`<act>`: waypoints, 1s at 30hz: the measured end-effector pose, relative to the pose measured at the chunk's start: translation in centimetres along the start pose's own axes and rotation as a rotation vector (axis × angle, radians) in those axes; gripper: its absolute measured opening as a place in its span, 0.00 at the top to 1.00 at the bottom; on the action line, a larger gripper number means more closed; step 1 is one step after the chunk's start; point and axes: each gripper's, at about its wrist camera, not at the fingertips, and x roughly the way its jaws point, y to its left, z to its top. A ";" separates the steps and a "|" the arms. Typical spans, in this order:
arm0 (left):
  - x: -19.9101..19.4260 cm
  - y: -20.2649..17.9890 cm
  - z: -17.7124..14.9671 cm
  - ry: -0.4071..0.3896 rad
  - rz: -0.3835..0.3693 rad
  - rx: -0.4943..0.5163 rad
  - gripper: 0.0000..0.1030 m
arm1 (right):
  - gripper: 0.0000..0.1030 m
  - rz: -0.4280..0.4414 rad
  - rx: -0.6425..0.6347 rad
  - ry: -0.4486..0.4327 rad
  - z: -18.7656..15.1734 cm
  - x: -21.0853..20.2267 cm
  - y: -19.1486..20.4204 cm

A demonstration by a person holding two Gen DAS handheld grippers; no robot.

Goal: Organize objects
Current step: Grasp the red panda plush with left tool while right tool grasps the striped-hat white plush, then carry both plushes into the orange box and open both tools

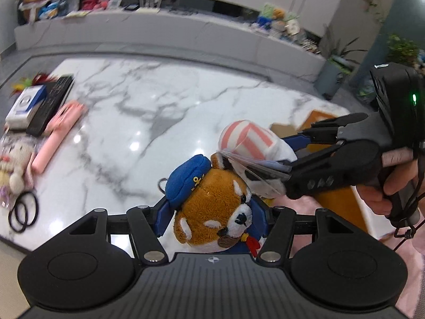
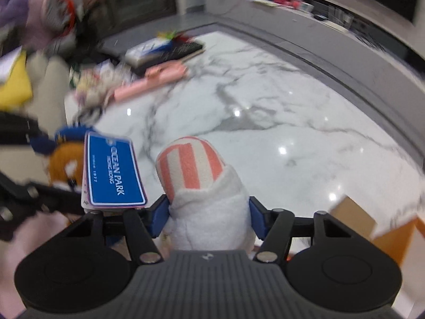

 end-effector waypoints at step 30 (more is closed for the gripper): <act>17.0 -28.7 2.1 0.462 -0.275 0.847 0.32 | 0.38 -0.127 0.921 0.096 -20.4 -15.3 -14.4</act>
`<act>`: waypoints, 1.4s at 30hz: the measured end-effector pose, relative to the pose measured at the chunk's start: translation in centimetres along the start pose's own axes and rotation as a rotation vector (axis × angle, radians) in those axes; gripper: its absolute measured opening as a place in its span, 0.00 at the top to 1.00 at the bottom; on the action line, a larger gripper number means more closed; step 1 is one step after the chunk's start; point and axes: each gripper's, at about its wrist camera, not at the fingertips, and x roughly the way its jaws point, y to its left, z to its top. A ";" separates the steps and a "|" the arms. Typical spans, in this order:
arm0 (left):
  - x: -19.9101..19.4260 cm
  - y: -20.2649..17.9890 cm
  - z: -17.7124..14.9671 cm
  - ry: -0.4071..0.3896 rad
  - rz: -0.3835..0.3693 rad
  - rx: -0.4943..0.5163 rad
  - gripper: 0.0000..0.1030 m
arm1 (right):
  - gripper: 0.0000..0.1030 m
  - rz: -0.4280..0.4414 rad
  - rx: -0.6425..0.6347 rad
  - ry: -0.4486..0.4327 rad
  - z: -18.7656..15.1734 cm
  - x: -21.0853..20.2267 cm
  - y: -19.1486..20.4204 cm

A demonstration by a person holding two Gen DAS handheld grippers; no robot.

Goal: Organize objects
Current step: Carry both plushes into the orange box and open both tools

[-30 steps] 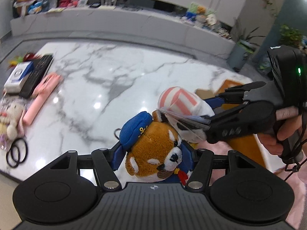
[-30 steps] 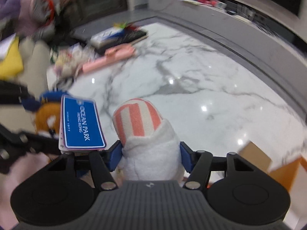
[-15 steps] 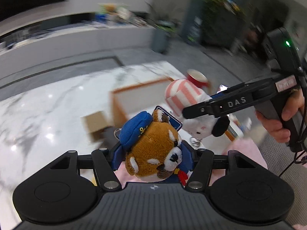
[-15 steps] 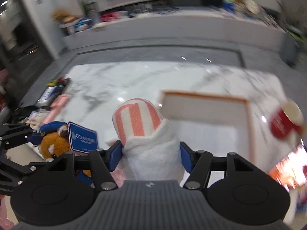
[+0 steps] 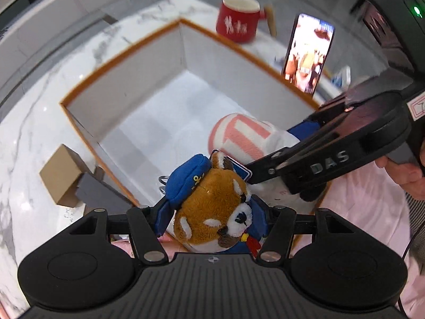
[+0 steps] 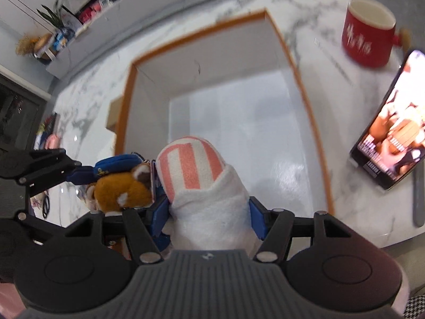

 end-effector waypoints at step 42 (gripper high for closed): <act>2.6 0.8 -0.8 0.057 0.072 0.236 0.26 | 0.51 -0.019 -0.138 0.168 1.5 3.2 -1.0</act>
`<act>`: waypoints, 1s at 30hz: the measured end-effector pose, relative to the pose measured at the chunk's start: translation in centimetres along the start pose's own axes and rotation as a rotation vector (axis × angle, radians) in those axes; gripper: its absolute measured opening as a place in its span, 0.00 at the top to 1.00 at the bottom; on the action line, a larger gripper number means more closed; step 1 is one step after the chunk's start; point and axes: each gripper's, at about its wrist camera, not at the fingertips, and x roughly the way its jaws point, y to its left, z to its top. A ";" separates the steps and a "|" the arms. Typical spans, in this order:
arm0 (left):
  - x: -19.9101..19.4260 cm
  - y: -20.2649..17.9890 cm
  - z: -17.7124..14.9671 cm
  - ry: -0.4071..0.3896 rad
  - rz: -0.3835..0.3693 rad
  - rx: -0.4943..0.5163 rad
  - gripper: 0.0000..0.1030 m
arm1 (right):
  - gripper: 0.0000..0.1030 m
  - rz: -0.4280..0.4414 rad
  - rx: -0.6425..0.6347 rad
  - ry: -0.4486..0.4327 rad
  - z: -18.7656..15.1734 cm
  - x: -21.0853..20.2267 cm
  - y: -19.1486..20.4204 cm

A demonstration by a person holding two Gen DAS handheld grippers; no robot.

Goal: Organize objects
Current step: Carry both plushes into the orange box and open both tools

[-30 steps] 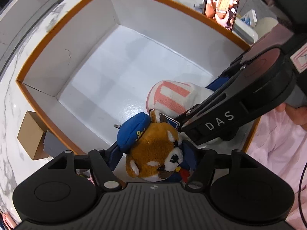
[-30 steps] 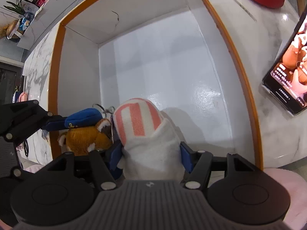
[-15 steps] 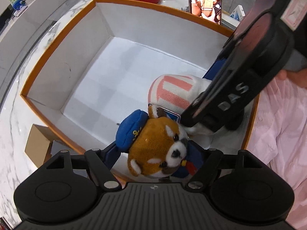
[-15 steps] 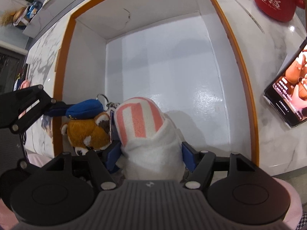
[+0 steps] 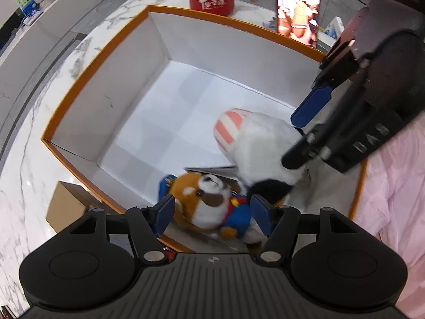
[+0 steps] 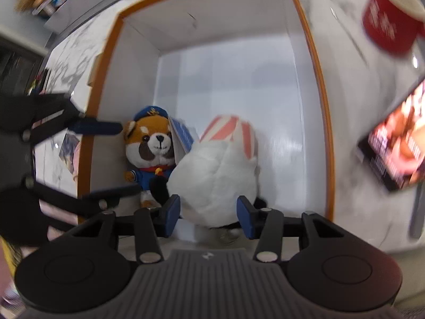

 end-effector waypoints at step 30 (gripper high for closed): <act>2.2 -2.1 1.1 0.117 -0.082 0.183 0.49 | 0.38 0.041 -0.435 0.134 1.9 1.9 2.8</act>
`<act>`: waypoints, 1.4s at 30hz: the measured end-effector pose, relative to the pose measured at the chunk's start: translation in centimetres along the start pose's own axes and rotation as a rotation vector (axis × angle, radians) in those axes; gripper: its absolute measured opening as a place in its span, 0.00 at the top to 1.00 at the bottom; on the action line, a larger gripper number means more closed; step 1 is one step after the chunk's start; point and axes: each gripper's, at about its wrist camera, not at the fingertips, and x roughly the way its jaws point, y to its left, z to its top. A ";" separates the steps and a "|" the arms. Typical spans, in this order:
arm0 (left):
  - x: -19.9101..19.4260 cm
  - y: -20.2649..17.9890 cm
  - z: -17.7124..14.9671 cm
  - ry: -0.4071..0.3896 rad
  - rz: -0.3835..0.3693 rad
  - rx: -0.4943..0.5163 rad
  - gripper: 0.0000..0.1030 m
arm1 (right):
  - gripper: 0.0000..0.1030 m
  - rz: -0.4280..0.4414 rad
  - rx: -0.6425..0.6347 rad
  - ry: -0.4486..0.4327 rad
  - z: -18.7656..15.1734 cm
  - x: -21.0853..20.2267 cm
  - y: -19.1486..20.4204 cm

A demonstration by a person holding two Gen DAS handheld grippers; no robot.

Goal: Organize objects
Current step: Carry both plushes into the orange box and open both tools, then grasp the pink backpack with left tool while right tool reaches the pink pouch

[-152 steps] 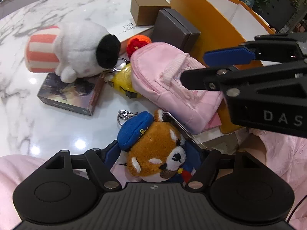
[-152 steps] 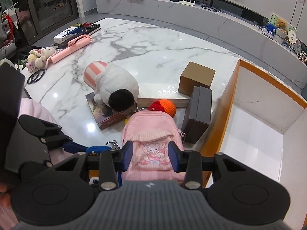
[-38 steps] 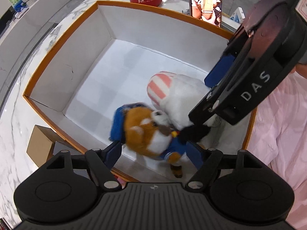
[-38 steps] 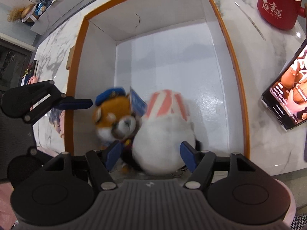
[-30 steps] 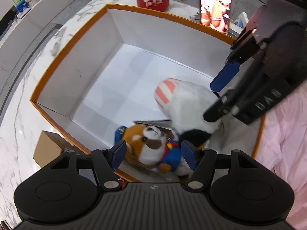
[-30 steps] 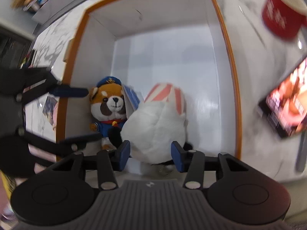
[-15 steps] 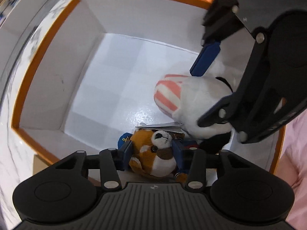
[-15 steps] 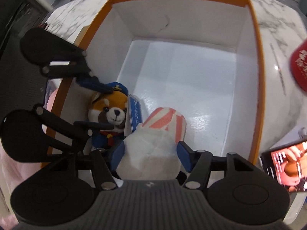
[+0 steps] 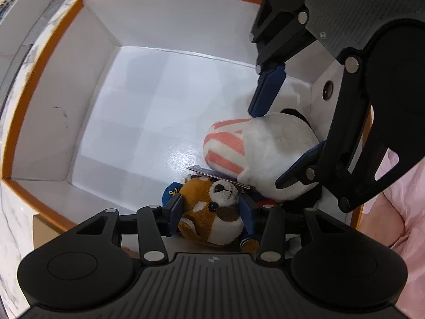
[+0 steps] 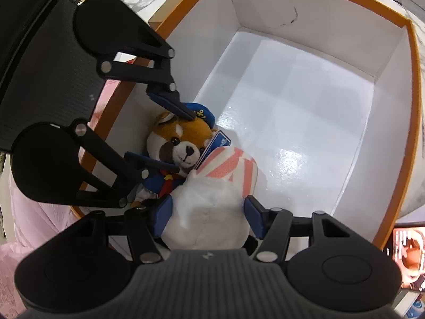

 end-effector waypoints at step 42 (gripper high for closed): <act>-1.0 2.0 -22.9 -0.519 -0.168 -1.445 0.27 | 0.80 -0.354 -0.567 -0.003 5.8 4.7 17.1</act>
